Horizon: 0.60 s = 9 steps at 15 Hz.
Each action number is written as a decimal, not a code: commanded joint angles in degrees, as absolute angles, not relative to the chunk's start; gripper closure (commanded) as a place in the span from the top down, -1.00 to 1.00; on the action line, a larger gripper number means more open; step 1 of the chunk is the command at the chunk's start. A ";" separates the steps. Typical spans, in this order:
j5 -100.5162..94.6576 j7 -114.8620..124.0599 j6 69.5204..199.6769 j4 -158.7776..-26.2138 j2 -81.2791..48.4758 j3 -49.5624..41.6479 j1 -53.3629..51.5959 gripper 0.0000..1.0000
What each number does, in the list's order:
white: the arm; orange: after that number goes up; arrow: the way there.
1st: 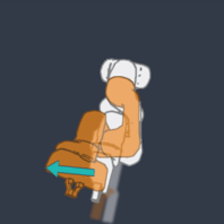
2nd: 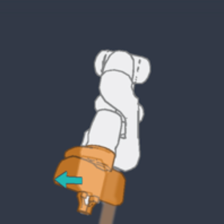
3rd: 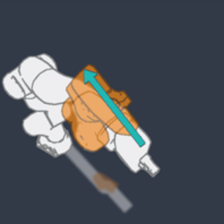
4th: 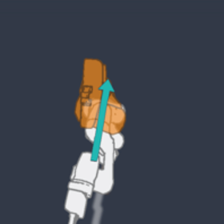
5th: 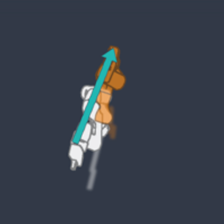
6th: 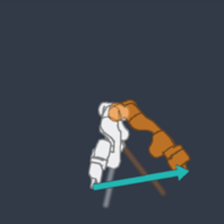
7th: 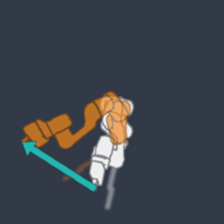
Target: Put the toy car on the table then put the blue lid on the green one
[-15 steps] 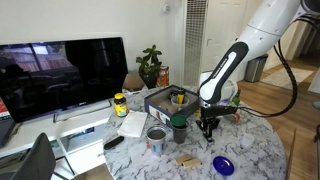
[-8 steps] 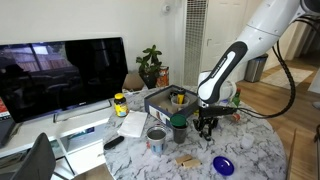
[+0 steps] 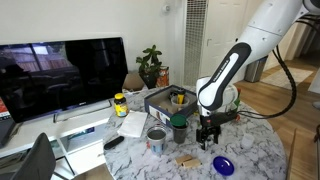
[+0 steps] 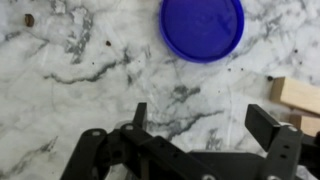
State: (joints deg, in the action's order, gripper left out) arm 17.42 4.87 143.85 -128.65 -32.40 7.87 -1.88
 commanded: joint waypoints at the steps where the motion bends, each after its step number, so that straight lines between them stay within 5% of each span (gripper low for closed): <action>1: 13.61 0.71 141.02 -130.68 -31.83 8.10 -3.04 1.00; 9: 13.57 -1.16 141.98 -129.58 -33.50 9.34 -2.90 1.00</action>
